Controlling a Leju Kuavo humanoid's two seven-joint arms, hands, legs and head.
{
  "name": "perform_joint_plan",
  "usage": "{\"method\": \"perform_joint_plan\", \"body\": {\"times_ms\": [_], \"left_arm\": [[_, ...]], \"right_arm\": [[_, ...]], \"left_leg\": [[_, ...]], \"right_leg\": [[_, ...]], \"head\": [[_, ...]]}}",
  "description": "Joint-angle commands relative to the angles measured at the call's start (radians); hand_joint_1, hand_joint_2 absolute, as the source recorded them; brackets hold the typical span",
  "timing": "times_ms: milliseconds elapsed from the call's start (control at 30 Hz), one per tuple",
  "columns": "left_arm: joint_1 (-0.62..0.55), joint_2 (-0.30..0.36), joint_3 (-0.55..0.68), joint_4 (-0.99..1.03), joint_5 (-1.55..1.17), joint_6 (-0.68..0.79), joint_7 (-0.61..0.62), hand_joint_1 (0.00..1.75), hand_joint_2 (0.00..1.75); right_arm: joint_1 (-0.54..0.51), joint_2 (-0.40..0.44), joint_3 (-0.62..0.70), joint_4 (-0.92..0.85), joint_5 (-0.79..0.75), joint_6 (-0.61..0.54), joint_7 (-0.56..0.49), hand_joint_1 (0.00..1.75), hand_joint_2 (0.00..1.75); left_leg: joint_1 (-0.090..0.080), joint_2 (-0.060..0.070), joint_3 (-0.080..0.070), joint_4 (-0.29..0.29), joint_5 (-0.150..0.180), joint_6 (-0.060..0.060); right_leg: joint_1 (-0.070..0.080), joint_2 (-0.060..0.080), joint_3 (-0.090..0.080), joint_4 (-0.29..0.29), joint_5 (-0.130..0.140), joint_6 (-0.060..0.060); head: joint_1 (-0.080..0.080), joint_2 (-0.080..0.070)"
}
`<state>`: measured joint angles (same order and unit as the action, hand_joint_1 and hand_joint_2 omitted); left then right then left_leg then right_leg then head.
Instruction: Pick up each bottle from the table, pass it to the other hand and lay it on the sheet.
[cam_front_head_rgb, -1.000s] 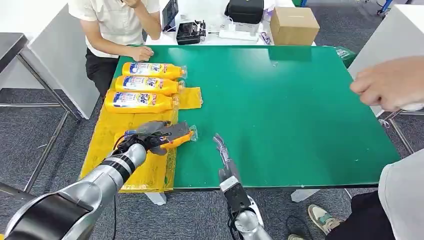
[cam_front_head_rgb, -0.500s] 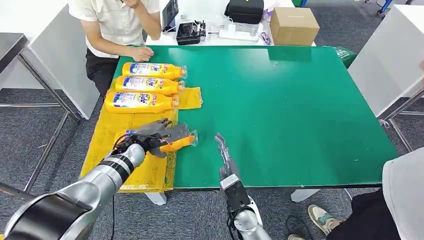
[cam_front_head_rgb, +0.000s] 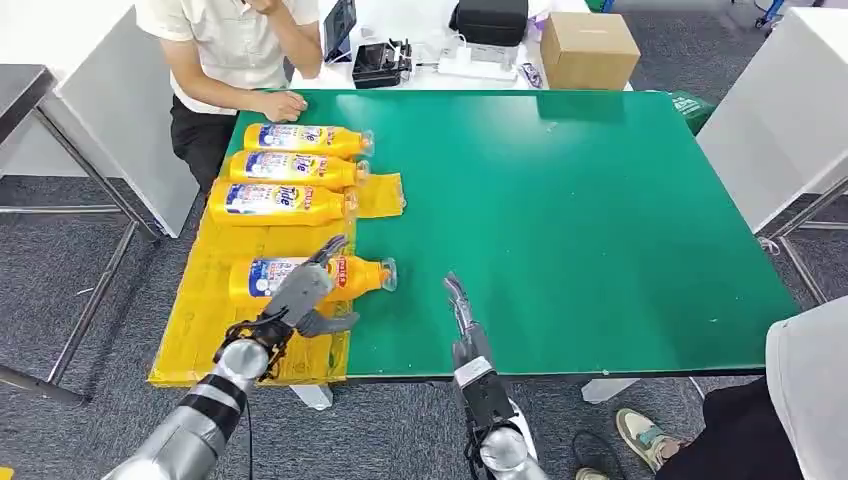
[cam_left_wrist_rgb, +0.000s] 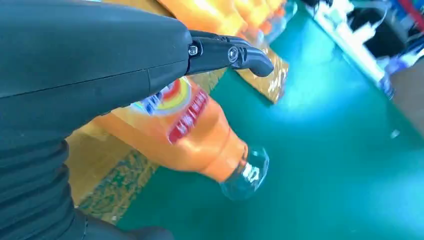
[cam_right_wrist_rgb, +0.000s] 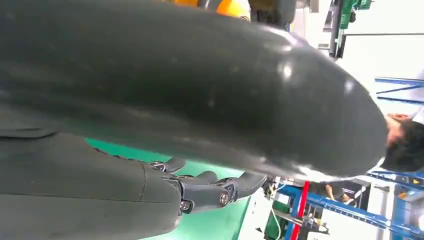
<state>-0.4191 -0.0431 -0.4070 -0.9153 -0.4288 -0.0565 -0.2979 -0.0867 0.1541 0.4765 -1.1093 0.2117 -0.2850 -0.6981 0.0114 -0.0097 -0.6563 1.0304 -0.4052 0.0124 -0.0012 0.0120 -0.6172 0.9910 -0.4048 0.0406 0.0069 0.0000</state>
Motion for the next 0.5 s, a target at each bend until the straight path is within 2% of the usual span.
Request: {"method": "perform_joint_plan", "body": {"times_ms": [33, 100, 167, 200, 233, 367, 433, 500], "left_arm": [[0.058, 0.089, 0.023, -0.197, 0.077, -0.091, -0.02, 0.0, 1.75], [0.06, 0.104, 0.004, -0.228, 0.071, -0.094, -0.013, 0.0, 1.75], [0.091, 0.085, 0.03, -0.271, 0.131, -0.088, -0.027, 0.0, 1.75], [0.124, 0.069, 0.057, -0.31, 0.202, -0.106, -0.024, 0.0, 1.75], [0.172, 0.048, 0.081, -0.367, 0.267, -0.11, -0.035, 0.0, 1.75], [0.194, 0.043, 0.073, -0.391, 0.262, -0.101, -0.034, 0.0, 1.75], [0.241, -0.002, 0.128, -0.429, 0.407, -0.116, -0.027, 0.0, 1.75], [0.335, -0.04, 0.135, -0.521, 0.51, -0.11, -0.048, 0.0, 1.75]], "right_arm": [[-0.013, -0.038, 0.036, -0.008, -0.015, -0.011, 0.0, 0.0, 0.0], [-0.012, -0.041, 0.033, -0.012, -0.021, -0.013, 0.0, 0.0, 0.0], [0.0, -0.044, 0.024, -0.057, -0.045, -0.015, 0.0, 0.0, 0.0], [0.018, -0.042, 0.005, -0.108, -0.106, 0.043, 0.0, 0.0, 0.0], [0.049, -0.022, -0.059, -0.166, -0.188, 0.15, 0.0, 0.0, 0.0], [0.054, -0.023, -0.066, -0.171, -0.185, 0.156, 0.0, 0.0, 0.0], [0.097, 0.023, -0.158, -0.254, -0.277, 0.277, 0.0, 0.0, 0.0], [0.157, 0.069, -0.251, -0.41, -0.245, 0.257, 0.0, 0.0, 0.0]], "left_leg": [[0.0, 0.003, 0.002, 0.0, -0.001, 0.0], [-0.001, 0.005, 0.005, -0.001, -0.002, 0.0], [0.0, 0.004, 0.004, 0.0, -0.002, 0.0], [-0.001, 0.003, 0.005, -0.001, -0.002, 0.0], [-0.001, 0.002, 0.003, 0.0, -0.002, 0.0], [-0.001, 0.002, 0.006, -0.001, -0.003, 0.0], [-0.001, 0.001, 0.005, 0.0, -0.003, 0.0], [-0.001, 0.0, 0.003, 0.0, -0.003, 0.0]], "right_leg": [[0.0, 0.002, 0.001, 0.0, 0.0, 0.0], [0.0, 0.004, 0.004, 0.0, -0.001, -0.001], [0.0, 0.001, 0.003, 0.0, -0.001, -0.001], [0.0, 0.0, 0.004, 0.0, -0.002, -0.001], [0.0, 0.0, 0.002, 0.0, -0.001, 0.0], [-0.001, 0.0, 0.005, 0.0, -0.003, 0.0], [0.0, -0.001, 0.004, 0.0, -0.003, -0.001], [-0.001, -0.002, 0.002, 0.001, -0.003, -0.001]], "head": [[0.0, 0.0], [0.0, 0.0], [0.0, 0.0], [0.0, 0.0], [0.0, 0.0], [0.0, 0.0], [0.0, 0.0], [0.0, 0.0]]}}
